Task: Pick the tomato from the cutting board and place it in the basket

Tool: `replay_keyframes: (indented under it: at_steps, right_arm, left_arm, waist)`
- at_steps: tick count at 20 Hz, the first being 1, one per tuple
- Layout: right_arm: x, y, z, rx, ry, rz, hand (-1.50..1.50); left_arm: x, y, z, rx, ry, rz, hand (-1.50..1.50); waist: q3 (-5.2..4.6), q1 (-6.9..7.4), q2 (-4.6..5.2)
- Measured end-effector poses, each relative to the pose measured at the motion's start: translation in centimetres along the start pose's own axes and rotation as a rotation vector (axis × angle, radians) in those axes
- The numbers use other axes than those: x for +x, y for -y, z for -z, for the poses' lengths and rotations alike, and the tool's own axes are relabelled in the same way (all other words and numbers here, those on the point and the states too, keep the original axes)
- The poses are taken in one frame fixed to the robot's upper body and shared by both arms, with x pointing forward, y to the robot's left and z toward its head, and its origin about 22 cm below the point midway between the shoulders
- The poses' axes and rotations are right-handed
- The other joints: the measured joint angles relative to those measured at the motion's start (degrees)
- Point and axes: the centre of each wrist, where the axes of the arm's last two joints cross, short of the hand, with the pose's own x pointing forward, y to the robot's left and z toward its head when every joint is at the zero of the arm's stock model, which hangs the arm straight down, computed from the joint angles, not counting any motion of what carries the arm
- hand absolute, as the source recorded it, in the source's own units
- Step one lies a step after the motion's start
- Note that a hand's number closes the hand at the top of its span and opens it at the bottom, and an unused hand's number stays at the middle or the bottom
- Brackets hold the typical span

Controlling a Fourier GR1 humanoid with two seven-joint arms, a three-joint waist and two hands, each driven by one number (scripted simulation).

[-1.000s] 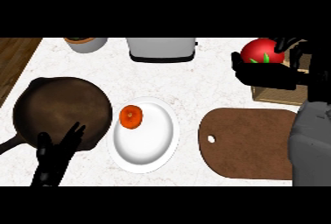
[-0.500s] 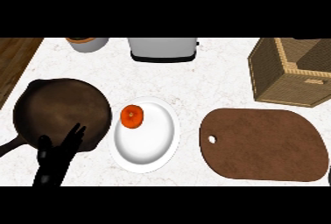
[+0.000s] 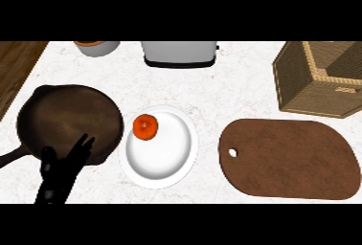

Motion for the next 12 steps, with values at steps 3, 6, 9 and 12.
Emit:
replay_keyframes:
  at_steps: [3, 6, 9, 12]
  right_arm:
    - [-1.6, 0.2, 1.9, 0.012, -0.028, 0.032, 1.50]
    - [-3.3, 0.0, 2.8, 0.017, -0.061, 0.112, 1.50]
    - [-5.9, -0.8, 3.5, 0.026, -0.081, 0.166, 1.50]
    - [-7.9, -2.1, 4.0, 0.030, -0.088, 0.187, 1.50]
  left_arm:
    - [-0.2, -0.1, 0.2, 0.000, 0.008, 0.003, 0.00]
    - [-0.1, -0.2, 0.1, -0.002, 0.007, 0.000, 0.00]
    - [-0.1, -0.2, 0.1, 0.000, 0.009, 0.004, 0.00]
    - [0.0, 0.1, 0.0, -0.004, 0.010, 0.003, 0.00]
  waist:
    - [0.09, 0.11, 0.02]
    - [0.10, 0.05, 0.00]
    - [0.08, 0.08, 0.02]
    - [0.02, 0.17, 0.09]
